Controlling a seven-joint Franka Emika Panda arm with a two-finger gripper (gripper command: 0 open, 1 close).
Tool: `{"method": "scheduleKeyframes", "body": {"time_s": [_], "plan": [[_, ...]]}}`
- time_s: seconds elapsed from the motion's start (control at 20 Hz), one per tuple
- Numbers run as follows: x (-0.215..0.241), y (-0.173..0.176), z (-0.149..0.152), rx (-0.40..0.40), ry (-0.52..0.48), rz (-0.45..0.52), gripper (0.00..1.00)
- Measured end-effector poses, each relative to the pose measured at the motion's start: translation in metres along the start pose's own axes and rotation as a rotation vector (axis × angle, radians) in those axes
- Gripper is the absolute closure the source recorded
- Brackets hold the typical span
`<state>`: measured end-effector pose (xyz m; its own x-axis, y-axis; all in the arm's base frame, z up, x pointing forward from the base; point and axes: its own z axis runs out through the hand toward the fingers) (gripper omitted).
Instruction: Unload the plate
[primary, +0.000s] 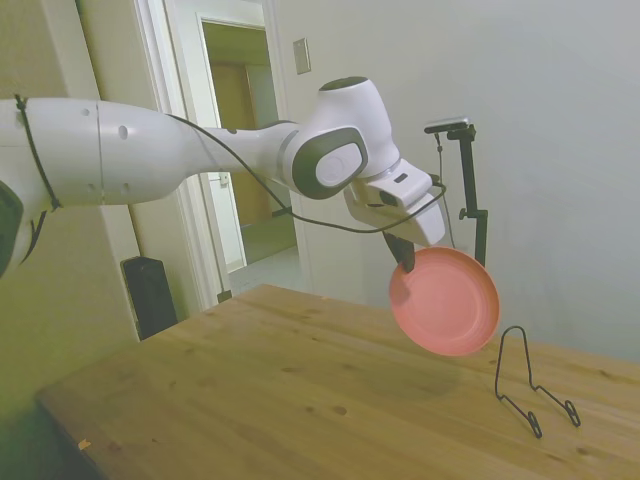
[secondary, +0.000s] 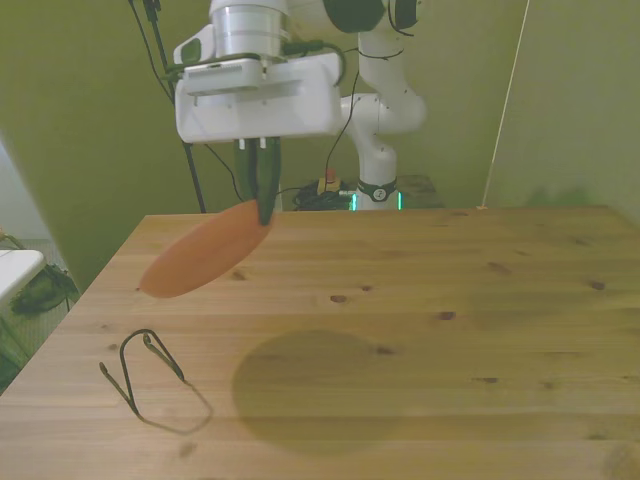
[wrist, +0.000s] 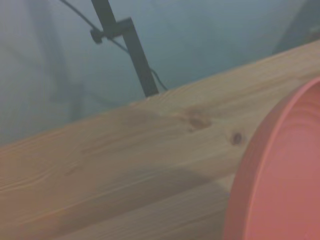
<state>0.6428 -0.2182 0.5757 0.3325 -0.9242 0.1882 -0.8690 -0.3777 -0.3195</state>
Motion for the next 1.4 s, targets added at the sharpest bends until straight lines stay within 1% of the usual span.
{"method": "scheduleKeyframes", "body": {"time_s": [0.1,0.2,0.3,0.4,0.5,0.75,0.8,1.05,1.4], "plan": [[-0.023,-0.026,0.028,-0.090,-0.024,0.015,1.00],[-0.047,-0.047,0.069,-0.178,-0.073,0.023,1.00],[-0.067,-0.056,0.115,-0.277,-0.131,0.031,1.00],[-0.075,-0.063,0.152,-0.336,-0.145,0.040,1.00],[-0.075,-0.070,0.168,-0.357,-0.136,0.045,1.00],[-0.071,-0.078,0.177,-0.360,-0.115,0.044,1.00],[-0.071,-0.077,0.180,-0.363,-0.114,0.044,0.00],[-0.070,-0.076,0.183,-0.365,-0.116,0.029,0.00],[-0.067,-0.079,0.180,-0.341,-0.107,0.003,0.00]]}}
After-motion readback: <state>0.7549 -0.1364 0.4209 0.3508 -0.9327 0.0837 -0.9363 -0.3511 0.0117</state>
